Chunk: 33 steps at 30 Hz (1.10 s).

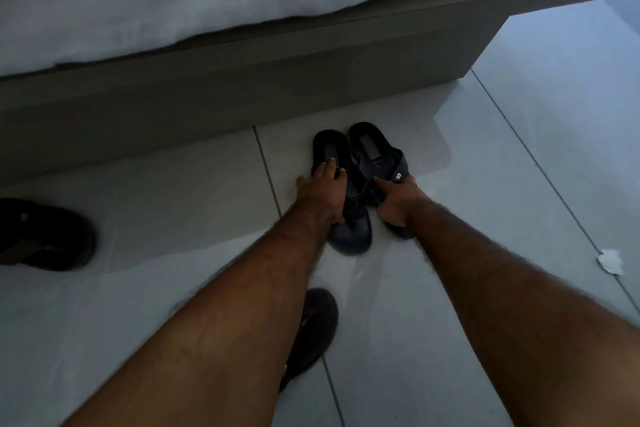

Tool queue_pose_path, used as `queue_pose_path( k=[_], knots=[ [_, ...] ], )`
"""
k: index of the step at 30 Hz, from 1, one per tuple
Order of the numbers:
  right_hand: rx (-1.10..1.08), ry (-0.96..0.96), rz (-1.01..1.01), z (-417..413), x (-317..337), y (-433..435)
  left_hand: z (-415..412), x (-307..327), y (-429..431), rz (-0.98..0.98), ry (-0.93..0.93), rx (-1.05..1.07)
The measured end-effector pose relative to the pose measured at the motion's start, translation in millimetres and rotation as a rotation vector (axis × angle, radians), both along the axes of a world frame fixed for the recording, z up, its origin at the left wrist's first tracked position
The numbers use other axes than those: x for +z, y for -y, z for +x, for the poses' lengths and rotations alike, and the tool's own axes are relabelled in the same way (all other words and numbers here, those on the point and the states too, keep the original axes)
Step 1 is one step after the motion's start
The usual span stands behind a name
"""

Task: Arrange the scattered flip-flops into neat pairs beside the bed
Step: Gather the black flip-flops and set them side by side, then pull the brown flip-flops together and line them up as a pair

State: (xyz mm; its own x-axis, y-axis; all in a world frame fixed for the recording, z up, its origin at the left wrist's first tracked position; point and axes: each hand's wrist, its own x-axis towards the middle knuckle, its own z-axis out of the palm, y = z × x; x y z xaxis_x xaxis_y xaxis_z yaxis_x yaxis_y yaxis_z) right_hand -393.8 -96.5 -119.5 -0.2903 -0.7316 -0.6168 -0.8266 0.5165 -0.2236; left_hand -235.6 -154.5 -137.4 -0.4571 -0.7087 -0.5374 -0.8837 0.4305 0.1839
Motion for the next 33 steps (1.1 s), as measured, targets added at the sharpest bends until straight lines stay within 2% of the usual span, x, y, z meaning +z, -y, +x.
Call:
queue_pose_path(
  k=[2,4,6,7,9,12,15,18,22,25,28,33],
  knots=[
    [0.028,-0.063,0.021,7.4,13.1,1.4,2.3,4.3,-1.6,0.002,0.012,-0.01],
    [0.046,-0.226,-0.049,15.4,31.1,2.5,11.9,7.9,-5.9,-0.012,-0.051,0.001],
    [0.214,-0.353,-0.237,28.6,46.2,3.1,33.5,10.5,-12.1,-0.076,-0.207,0.054],
    [0.364,-0.346,-0.336,38.8,51.7,2.0,49.9,11.6,-15.5,-0.126,-0.279,0.101],
    [0.739,-0.18,-0.429,68.5,55.8,-3.1,93.7,10.6,-17.4,-0.239,-0.317,0.246],
    [1.31,0.031,-0.449,113.2,37.3,-28.9,177.8,-0.6,-13.7,-0.417,-0.215,0.497],
    [1.678,0.27,-0.429,154.7,6.0,-63.6,268.8,-8.8,-8.8,-0.531,-0.031,0.642],
    [1.87,0.353,-0.326,176.2,-14.3,-88.7,334.1,-9.7,-3.8,-0.501,0.129,0.8],
    [1.862,0.347,-0.311,181.9,-24.9,-92.7,398.7,-5.5,-0.3,-0.396,0.198,1.097],
    [1.821,0.271,-0.378,188.3,-33.3,-86.4,427.3,-4.8,-6.5,-0.171,0.089,1.277],
    [1.587,0.205,-0.419,207.9,-32.2,-71.9,434.2,-9.5,-20.6,-0.214,0.064,1.213],
    [0.986,0.019,-0.368,246.1,-25.6,-42.8,445.2,-16.4,-62.9,-0.235,0.057,1.096]
  ],
)
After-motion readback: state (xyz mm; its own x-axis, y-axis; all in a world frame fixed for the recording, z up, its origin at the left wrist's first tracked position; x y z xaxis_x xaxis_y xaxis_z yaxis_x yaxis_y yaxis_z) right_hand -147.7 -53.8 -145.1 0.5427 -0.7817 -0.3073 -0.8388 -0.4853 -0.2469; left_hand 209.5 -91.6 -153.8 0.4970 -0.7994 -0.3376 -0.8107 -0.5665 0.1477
